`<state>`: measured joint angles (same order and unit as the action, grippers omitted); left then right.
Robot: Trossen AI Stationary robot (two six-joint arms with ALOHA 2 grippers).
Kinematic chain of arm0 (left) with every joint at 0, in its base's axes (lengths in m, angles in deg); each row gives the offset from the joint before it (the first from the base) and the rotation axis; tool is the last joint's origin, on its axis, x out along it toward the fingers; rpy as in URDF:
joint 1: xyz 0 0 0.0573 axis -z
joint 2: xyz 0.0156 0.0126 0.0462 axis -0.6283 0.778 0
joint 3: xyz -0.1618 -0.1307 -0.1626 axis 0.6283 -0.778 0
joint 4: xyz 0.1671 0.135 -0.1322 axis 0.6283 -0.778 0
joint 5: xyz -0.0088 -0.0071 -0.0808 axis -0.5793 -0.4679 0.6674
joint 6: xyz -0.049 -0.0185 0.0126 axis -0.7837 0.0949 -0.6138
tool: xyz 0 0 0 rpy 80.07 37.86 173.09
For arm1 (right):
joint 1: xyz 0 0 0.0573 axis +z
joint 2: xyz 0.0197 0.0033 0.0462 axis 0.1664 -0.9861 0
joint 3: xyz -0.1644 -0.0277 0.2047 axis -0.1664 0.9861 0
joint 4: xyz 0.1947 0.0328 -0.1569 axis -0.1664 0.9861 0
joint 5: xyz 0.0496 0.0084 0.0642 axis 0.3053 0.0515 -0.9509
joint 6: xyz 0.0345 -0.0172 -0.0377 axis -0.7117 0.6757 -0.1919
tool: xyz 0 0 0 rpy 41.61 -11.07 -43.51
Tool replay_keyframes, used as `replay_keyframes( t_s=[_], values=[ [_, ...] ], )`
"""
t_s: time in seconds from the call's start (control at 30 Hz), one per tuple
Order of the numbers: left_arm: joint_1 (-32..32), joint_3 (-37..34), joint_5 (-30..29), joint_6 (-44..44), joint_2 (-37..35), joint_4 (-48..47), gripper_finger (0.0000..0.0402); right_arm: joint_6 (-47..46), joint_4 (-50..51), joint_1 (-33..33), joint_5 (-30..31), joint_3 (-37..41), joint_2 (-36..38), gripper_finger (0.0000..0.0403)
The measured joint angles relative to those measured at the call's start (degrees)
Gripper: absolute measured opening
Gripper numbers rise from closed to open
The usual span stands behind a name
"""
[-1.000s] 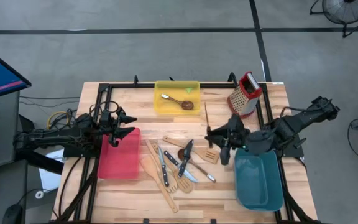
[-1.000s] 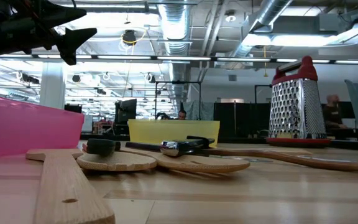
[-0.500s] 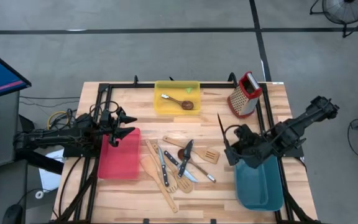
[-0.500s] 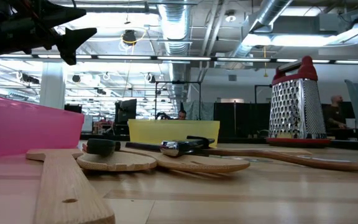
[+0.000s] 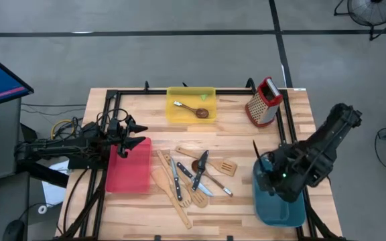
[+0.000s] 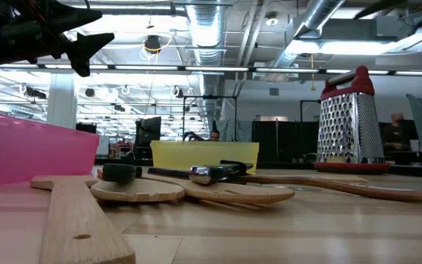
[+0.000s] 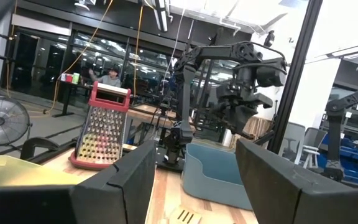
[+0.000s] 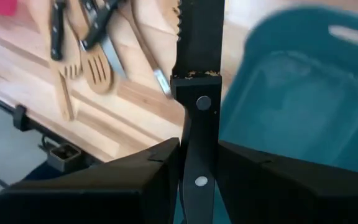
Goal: Pick & Place Kitchen Items
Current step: Put the black knife into the blue bin
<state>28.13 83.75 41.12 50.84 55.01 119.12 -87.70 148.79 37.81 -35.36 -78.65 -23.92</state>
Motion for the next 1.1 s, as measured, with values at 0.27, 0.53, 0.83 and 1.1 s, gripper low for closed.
replay_keyframes(
  t_s=[0.27,0.53,0.83,1.1],
  values=[
    [0.0,0.0,0.0,0.0,0.0,0.0,0.0208,-7.0,7.0,1.8,-10.0,0.0,-5.2,0.0083],
    [0.0,0.0,0.0,0.0,0.0,0.0,0.0208,-6.7,6.2,1.8,-13.7,0.0,-9.4,0.0083],
    [0.0,0.0,0.0,0.0,0.0,0.0,0.0208,-5.1,5.4,2.9,-16.5,0.0,-13.3,0.0083],
    [0.0,0.0,0.1,0.0,0.0,0.0,0.0208,-5.0,3.5,5.3,-18.0,0.0,-16.3,0.0083]
  ],
)
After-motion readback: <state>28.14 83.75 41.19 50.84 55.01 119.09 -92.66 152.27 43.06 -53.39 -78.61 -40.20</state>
